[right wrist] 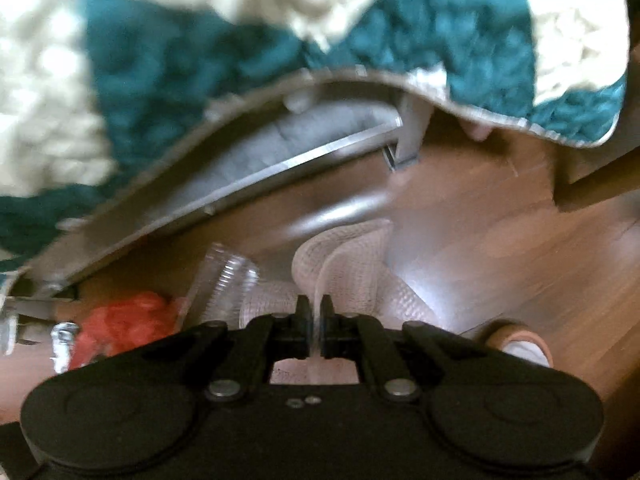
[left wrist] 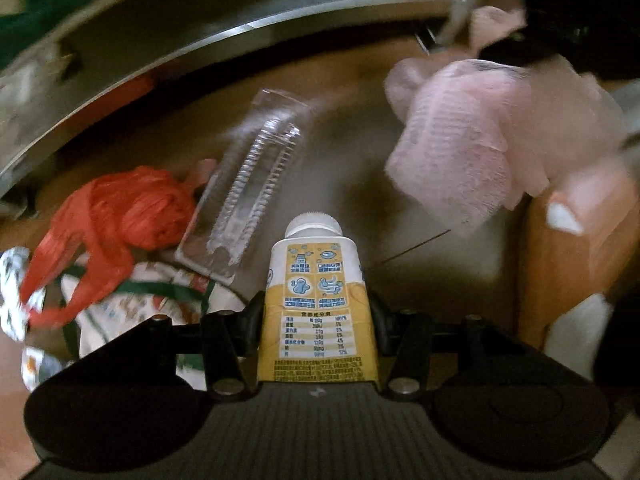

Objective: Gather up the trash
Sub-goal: 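Lift the bottle and pink bag up toward the teal wastebasket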

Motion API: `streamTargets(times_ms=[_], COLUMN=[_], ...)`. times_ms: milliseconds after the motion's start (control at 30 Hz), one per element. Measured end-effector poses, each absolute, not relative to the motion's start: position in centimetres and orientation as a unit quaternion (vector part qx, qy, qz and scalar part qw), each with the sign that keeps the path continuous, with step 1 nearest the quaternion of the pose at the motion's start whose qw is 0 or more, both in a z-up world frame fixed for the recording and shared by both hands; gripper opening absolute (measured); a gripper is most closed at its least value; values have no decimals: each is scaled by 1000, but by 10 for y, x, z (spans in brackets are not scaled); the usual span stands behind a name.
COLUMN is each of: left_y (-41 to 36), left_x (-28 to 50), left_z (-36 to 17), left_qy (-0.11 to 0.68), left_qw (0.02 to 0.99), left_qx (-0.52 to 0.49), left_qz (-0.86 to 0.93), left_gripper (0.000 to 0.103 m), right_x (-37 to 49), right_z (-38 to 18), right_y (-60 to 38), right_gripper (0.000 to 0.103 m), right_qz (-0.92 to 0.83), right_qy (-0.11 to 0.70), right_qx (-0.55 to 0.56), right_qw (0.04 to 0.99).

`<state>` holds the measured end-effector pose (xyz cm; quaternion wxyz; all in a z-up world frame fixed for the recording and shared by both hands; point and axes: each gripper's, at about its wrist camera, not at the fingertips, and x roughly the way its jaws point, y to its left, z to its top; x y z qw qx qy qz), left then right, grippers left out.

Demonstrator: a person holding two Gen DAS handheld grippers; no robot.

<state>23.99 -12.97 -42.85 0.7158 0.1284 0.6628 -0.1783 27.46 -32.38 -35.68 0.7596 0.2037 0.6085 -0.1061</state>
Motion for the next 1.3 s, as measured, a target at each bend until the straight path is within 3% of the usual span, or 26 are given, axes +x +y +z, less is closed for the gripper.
streamTargets(times_ms=[367,833,1300], left_y=[-71,-8,13], left_x=[226,187,214], left_z=[-287,-82,119], left_qy=[626,460,282], left_qw=[775,878,951], left_qx=[2,-121,-101], left_qz=[-88,-52,-75], left_gripper=[50,50,50], right_x=[235,174,212], right_z=[-223,-31,147], right_y=[-313,-275,-221], right_gripper=[4,4,4], right_qz=[-39,83,153], right_qy=[527,379,216], right_qx=[189,97,-8], right_qw=[828,916,964])
